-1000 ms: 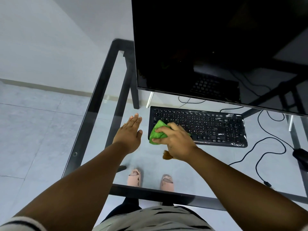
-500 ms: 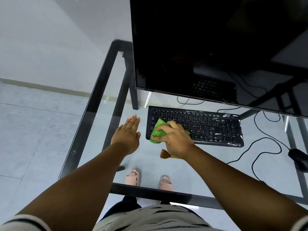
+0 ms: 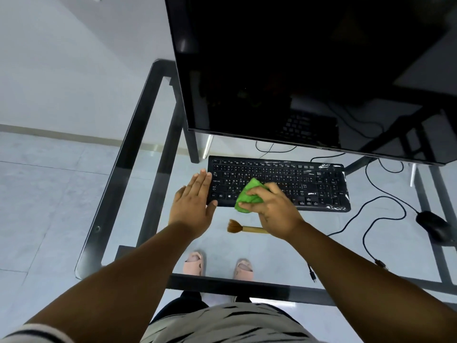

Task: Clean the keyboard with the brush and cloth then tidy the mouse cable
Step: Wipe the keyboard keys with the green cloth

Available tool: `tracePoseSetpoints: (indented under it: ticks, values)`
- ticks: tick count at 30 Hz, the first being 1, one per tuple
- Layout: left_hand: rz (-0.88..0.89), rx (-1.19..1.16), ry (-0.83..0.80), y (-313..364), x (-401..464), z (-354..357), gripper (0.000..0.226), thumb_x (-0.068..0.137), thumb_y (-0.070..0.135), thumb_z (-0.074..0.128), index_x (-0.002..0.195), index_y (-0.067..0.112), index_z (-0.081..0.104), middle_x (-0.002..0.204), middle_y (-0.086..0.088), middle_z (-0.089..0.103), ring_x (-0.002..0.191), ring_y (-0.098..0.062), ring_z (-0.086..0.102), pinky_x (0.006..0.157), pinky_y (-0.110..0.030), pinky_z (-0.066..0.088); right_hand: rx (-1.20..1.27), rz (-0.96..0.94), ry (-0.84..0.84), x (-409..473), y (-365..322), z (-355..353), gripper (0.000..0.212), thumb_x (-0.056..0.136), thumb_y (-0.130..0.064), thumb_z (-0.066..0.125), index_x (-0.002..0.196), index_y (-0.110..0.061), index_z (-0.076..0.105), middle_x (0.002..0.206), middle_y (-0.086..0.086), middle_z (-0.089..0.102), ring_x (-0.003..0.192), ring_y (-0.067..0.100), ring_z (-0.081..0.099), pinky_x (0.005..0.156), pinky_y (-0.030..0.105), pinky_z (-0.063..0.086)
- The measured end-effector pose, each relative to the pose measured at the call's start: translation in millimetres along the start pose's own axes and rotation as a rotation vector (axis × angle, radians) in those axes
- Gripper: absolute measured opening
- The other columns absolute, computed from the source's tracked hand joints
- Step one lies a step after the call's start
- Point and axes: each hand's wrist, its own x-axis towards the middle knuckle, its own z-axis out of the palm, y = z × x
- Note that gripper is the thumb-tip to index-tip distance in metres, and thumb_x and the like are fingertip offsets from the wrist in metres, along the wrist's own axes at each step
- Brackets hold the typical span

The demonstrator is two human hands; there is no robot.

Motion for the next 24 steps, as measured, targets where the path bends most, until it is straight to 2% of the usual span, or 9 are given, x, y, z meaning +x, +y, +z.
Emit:
tracePoseSetpoints:
  ticks: [4, 8, 12, 17, 20, 24]
  values:
    - [0.044, -0.014, -0.052, 6.2, 1.7, 8.2, 0.071, 0.098, 0.044, 0.039, 0.155, 0.023, 0.001, 0.162, 0.008, -0.004, 0.149, -0.012, 0.002, 0.118, -0.037, 0.017, 0.002, -0.026, -0.01, 4.8, -5.2, 0.5, 0.053, 0.071, 0.005, 0.071, 0.103, -0.037, 0.075, 0.115, -0.004, 0.065, 0.098, 0.026, 0.045, 0.077, 0.039, 0.053]
    - [0.036, -0.003, -0.084, 4.7, 0.4, 10.5, 0.073, 0.098, 0.041, 0.041, 0.154, 0.024, -0.003, 0.162, 0.01, -0.009, 0.149, -0.011, 0.002, 0.118, -0.037, 0.022, -0.018, 0.039, -0.021, -19.6, 25.2, -8.1, 0.053, 0.072, 0.006, 0.07, 0.1, -0.039, 0.076, 0.116, -0.007, 0.065, 0.101, 0.026, 0.045, 0.076, 0.044, 0.055]
    - [0.007, 0.003, -0.055, 12.6, 0.9, 13.2, 0.071, 0.099, 0.042, 0.037, 0.155, 0.023, -0.001, 0.162, 0.008, -0.007, 0.149, -0.012, 0.003, 0.117, -0.036, 0.019, -0.034, 0.062, 0.017, -30.9, 37.6, -13.4, 0.055, 0.07, 0.009, 0.07, 0.1, -0.036, 0.076, 0.112, -0.004, 0.065, 0.097, 0.022, 0.038, 0.071, 0.042, 0.056]
    - [-0.047, 0.009, -0.001, 23.2, -1.5, 16.9, 0.068, 0.099, 0.042, 0.036, 0.155, 0.019, 0.005, 0.163, 0.003, -0.001, 0.149, -0.016, 0.005, 0.117, -0.037, 0.018, -0.027, 0.043, 0.015, -23.0, 22.4, -5.7, 0.057, 0.07, 0.007, 0.07, 0.107, -0.036, 0.074, 0.114, -0.003, 0.064, 0.097, 0.021, 0.037, 0.076, 0.042, 0.054]
    - [-0.054, 0.034, 0.006, 23.7, -1.6, 16.1, 0.067, 0.099, 0.042, 0.034, 0.155, 0.019, 0.006, 0.163, 0.003, 0.0, 0.149, -0.016, 0.005, 0.119, -0.038, 0.015, -0.034, 0.043, 0.026, -30.8, 33.1, -9.7, 0.057, 0.068, 0.008, 0.072, 0.103, -0.037, 0.075, 0.112, -0.004, 0.065, 0.096, 0.021, 0.037, 0.074, 0.04, 0.053]
    - [-0.089, 0.083, 0.021, 29.1, -1.7, 17.0, 0.065, 0.099, 0.041, 0.031, 0.155, 0.02, 0.007, 0.163, 0.002, 0.003, 0.149, -0.017, 0.004, 0.12, -0.041, 0.01, -0.062, 0.132, 0.033, -55.1, 56.8, -18.7, 0.053, 0.069, 0.008, 0.073, 0.095, -0.038, 0.077, 0.11, -0.007, 0.065, 0.099, 0.021, 0.04, 0.073, 0.04, 0.054]
